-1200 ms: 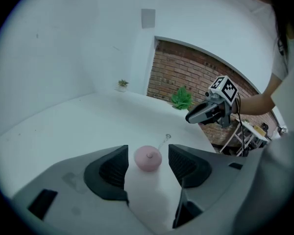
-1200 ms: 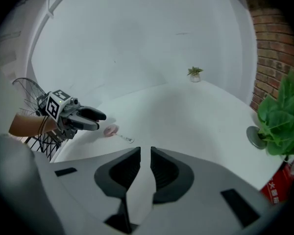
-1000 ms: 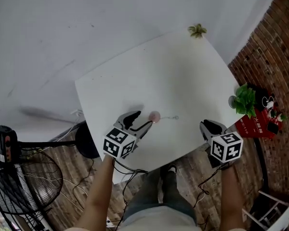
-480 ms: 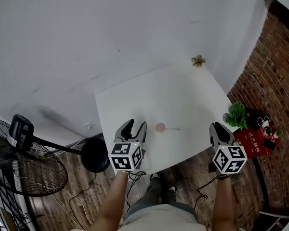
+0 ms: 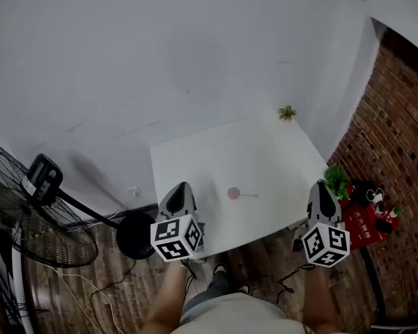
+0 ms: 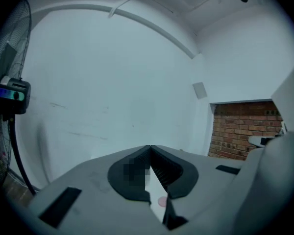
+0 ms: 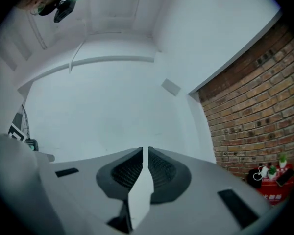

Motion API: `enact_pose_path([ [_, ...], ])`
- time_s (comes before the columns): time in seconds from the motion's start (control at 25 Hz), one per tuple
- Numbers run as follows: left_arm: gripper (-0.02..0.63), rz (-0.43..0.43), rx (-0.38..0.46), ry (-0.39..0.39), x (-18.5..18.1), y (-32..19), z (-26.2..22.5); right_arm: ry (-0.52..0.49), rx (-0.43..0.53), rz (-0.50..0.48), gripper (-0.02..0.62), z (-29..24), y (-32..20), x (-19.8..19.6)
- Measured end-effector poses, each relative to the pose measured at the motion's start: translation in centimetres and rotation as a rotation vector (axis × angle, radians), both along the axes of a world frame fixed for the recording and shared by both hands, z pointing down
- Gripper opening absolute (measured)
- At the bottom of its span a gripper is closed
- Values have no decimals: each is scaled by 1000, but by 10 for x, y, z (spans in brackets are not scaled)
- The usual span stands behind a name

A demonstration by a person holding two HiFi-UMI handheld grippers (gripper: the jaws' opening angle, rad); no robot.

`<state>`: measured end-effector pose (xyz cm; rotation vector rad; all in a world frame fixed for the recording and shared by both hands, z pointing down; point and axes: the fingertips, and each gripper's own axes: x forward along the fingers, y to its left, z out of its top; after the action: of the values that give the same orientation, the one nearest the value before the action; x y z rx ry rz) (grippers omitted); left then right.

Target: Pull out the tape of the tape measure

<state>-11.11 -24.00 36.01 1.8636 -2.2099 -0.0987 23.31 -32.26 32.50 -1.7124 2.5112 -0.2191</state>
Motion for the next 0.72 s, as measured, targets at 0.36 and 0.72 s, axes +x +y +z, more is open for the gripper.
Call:
enact_pose_path([
  [0.36, 11, -78, 87, -79, -4, 19, -21, 11, 26, 121, 2, 2, 17, 29],
  [0.72, 11, -76, 96, -93, -10, 15, -27, 7, 29, 147, 2, -1, 23, 38],
])
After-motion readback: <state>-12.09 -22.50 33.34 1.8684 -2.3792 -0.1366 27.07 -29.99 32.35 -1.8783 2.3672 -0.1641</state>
